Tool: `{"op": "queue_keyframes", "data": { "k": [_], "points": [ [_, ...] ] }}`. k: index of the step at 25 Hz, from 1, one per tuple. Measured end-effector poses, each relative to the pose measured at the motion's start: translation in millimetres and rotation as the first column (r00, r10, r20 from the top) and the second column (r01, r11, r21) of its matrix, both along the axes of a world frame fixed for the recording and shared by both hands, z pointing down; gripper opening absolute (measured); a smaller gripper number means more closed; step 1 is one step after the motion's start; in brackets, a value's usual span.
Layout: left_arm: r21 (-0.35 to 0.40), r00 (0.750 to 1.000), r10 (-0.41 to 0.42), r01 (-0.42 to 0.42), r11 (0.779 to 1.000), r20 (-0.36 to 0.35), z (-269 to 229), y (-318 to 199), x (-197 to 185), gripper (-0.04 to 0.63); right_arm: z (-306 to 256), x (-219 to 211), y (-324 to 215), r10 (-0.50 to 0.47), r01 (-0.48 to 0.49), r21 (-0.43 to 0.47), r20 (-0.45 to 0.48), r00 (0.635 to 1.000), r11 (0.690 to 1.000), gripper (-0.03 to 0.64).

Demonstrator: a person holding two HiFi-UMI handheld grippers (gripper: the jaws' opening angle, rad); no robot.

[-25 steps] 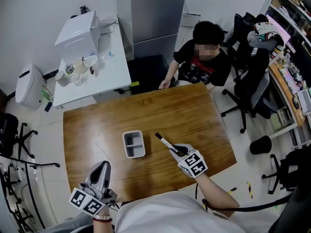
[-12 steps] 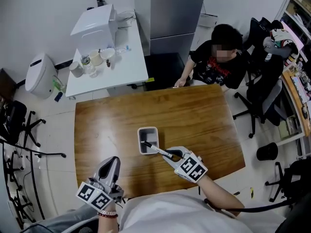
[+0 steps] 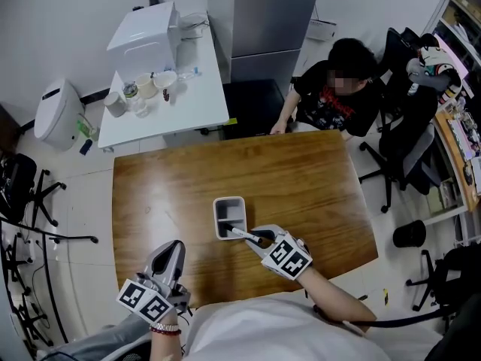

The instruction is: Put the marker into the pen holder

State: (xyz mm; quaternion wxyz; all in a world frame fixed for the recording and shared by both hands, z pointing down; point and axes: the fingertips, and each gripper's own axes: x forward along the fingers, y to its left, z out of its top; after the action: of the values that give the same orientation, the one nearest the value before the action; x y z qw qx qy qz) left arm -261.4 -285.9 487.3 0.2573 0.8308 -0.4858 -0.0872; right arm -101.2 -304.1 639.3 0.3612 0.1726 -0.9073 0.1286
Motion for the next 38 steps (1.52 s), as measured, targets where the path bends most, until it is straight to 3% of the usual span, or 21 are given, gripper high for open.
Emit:
{"op": "queue_keyframes", "data": {
  "k": [5, 8, 13, 20, 25, 28, 33, 38],
  "points": [
    [-0.009, 1.0, 0.016, -0.017, 1.0, -0.014, 2, -2, 2, -0.008, -4, -4, -6, 0.032, -0.033, 0.026, 0.029, 0.999, 0.999, 0.077],
    [-0.015, 0.999, 0.023, -0.023, 1.0, -0.043, 3, -2, 2, -0.008, -4, -1, -10, 0.056, -0.057, 0.025, 0.037, 0.998, 0.998, 0.122],
    [-0.004, 1.0, 0.02, -0.02, 1.0, -0.023, -4, -7, -1, -0.008, -15, 10, -15, 0.103, -0.106, 0.058, 0.06, 0.993, 0.993, 0.138],
    [0.034, 1.0, 0.002, -0.003, 0.999, 0.025, -26, 12, 30, -0.008, -46, 61, -2, 0.164, -0.178, 0.088, 0.147, 0.975, 0.98, 0.138],
    [0.049, 1.0, -0.03, 0.029, 0.998, 0.008, -33, 48, 65, -0.008, -48, 96, 26, 0.148, -0.162, 0.071, 0.177, 0.973, 0.984, 0.13],
    [0.084, 0.998, -0.052, 0.054, 0.995, -0.017, -38, 66, 81, -0.008, -54, 118, 36, 0.132, -0.153, 0.115, 0.169, 0.977, 0.982, 0.127],
    [0.111, 0.999, -0.038, 0.04, 0.993, -0.014, -46, 91, 87, -0.008, -88, 148, 54, 0.186, -0.23, 0.212, 0.209, 0.96, 0.95, 0.069],
    [0.167, 0.999, -0.034, 0.03, 0.986, 0.021, -67, 114, 85, -0.008, -132, 162, 89, 0.211, -0.317, 0.31, 0.33, 0.92, 0.896, 0.046]
  ]
}}
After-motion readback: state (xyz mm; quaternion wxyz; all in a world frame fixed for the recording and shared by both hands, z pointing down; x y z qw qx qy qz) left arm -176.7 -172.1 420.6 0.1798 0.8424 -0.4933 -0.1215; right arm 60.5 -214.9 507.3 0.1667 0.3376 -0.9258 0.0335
